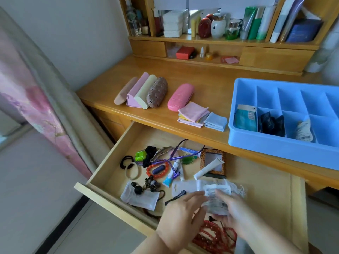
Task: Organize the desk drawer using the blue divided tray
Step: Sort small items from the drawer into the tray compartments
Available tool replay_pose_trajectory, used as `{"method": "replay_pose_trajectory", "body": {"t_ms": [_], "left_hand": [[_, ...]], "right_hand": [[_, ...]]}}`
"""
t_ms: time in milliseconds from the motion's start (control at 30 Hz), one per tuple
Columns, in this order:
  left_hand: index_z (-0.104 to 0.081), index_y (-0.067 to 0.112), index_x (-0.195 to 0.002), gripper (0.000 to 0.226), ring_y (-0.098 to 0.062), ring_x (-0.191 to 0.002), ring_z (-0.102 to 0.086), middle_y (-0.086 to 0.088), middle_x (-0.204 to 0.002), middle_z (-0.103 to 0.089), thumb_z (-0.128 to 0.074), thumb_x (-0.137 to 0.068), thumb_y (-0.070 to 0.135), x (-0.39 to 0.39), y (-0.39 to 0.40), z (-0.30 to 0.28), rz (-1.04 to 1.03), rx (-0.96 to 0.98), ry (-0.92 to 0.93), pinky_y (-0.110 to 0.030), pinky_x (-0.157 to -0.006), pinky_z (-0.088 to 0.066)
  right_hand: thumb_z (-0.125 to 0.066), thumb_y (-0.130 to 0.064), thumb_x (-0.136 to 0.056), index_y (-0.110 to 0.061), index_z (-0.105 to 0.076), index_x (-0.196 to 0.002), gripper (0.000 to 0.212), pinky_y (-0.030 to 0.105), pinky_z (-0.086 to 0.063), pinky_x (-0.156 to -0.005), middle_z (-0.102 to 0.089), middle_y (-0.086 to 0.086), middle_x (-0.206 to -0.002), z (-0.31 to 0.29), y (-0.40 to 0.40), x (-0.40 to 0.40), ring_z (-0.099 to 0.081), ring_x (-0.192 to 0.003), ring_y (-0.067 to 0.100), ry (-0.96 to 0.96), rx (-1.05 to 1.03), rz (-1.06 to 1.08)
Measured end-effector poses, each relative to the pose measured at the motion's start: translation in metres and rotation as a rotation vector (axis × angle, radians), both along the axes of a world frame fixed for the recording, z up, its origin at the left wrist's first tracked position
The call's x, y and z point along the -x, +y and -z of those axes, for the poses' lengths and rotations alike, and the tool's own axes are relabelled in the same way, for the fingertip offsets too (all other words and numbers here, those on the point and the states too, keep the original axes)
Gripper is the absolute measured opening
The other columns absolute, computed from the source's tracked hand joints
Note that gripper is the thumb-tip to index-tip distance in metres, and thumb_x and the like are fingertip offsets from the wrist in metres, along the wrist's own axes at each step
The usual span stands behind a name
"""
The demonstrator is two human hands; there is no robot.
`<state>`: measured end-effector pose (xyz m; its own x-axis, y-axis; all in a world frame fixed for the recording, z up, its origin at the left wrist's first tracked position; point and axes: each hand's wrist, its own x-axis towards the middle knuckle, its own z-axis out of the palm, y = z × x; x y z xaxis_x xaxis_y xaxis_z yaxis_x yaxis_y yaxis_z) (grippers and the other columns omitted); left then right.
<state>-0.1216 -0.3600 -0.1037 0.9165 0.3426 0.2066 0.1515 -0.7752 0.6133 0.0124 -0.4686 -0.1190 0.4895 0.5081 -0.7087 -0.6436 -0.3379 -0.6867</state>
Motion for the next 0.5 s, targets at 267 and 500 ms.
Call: {"method": "replay_pose_trajectory", "body": {"t_ms": [267, 500], "left_hand": [[-0.054, 0.029, -0.124, 0.038, -0.015, -0.107, -0.058, 0.007, -0.119, -0.06, -0.058, -0.087, 0.036, 0.023, 0.141, 0.011, -0.394, -0.097, 0.648, -0.027, -0.086, -0.047], [-0.027, 0.017, -0.141, 0.088, -0.028, -0.115, -0.047, -0.008, -0.136, -0.036, -0.068, -0.071, 0.051, 0.013, 0.122, 0.057, -0.089, -0.384, 1.245, -0.036, -0.085, -0.047]], "right_hand": [[-0.055, -0.017, -0.094, -0.008, -0.064, -0.1, 0.014, 0.031, -0.056, -0.056, -0.07, 0.004, -0.084, 0.026, -0.081, -0.037, -0.067, -0.077, 0.024, -0.458, 0.248, 0.004], [-0.058, -0.025, -0.092, -0.008, -0.06, -0.106, 0.021, 0.045, -0.052, -0.081, -0.068, 0.012, -0.096, 0.029, -0.092, -0.038, -0.065, -0.087, 0.03, -0.297, 0.27, 0.142]]}}
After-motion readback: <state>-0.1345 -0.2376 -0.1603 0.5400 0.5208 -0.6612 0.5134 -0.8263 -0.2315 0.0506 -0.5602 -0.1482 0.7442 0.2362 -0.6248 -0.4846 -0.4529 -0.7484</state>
